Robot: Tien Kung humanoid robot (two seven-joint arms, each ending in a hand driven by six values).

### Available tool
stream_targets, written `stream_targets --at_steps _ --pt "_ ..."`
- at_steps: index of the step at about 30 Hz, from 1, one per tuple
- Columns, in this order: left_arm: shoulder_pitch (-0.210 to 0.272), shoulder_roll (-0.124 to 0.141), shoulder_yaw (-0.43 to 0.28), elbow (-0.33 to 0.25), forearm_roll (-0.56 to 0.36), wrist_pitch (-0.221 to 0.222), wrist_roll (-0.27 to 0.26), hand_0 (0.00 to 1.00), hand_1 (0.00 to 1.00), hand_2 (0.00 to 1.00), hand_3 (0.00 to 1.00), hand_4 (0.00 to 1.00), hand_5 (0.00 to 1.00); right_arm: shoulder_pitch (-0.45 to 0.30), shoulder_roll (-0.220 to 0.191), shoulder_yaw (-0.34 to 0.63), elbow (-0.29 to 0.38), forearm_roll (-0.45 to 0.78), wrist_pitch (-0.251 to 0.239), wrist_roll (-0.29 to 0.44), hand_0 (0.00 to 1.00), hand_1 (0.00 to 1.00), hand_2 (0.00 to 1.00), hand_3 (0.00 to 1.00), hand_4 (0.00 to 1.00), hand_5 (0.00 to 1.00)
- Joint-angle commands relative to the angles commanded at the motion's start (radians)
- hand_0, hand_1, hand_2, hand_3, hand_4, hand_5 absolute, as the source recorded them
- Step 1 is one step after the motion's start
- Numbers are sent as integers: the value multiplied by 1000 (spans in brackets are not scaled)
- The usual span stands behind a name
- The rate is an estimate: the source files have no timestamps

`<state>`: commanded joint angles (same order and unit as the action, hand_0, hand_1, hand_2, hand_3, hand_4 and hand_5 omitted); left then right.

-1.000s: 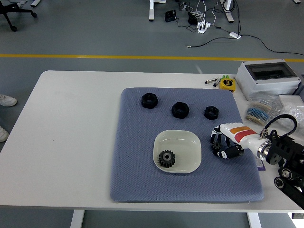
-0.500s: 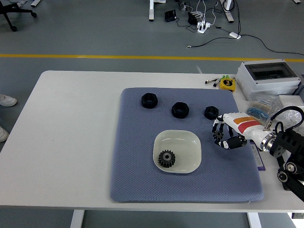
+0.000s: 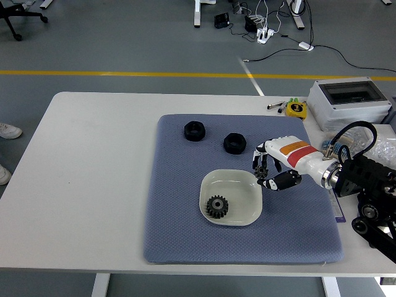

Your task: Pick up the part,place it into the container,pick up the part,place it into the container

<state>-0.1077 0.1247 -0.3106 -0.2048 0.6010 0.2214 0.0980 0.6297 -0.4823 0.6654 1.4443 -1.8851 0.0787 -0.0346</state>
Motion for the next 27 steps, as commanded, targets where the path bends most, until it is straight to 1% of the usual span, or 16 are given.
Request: stream_targets --at_steps 3,4,8,15,16,21,22,27 --pt "-1 2 -6 0 11 -1 3 705 652 670 580 669 629 57 5 -81 1 26 20 -5 121 227 321 479 773 19" --pt "-1 2 -7 0 11 -1 3 705 649 670 580 670 629 77 12 -106 -1 42 23 -5 118 228 321 477 781 15" --pt "-1 4 -7 -1 10 -1 4 705 649 670 580 670 629 121 40 -162 -18 86 29 -5 118 228 321 477 781 15" --pt "-4 9 -12 -1 17 -1 6 705 650 671 580 671 629 181 83 -217 -69 122 49 -14 118 231 326 477 784 16" --pt "-4 10 -13 -1 17 -1 7 705 649 672 580 671 628 188 89 -224 -77 131 54 -17 135 248 355 487 811 24" --pt "-5 12 -13 -2 19 0 7 705 649 672 580 671 628 205 112 -246 -111 177 70 -17 135 248 355 487 811 24" --pt "-5 13 -13 -2 20 0 7 705 648 673 581 672 627 206 116 -250 -115 180 76 -18 134 330 440 505 787 190" --pt "-5 14 -15 -2 22 0 8 705 648 673 581 672 627 207 127 -264 -121 185 92 -21 134 330 440 505 787 190"
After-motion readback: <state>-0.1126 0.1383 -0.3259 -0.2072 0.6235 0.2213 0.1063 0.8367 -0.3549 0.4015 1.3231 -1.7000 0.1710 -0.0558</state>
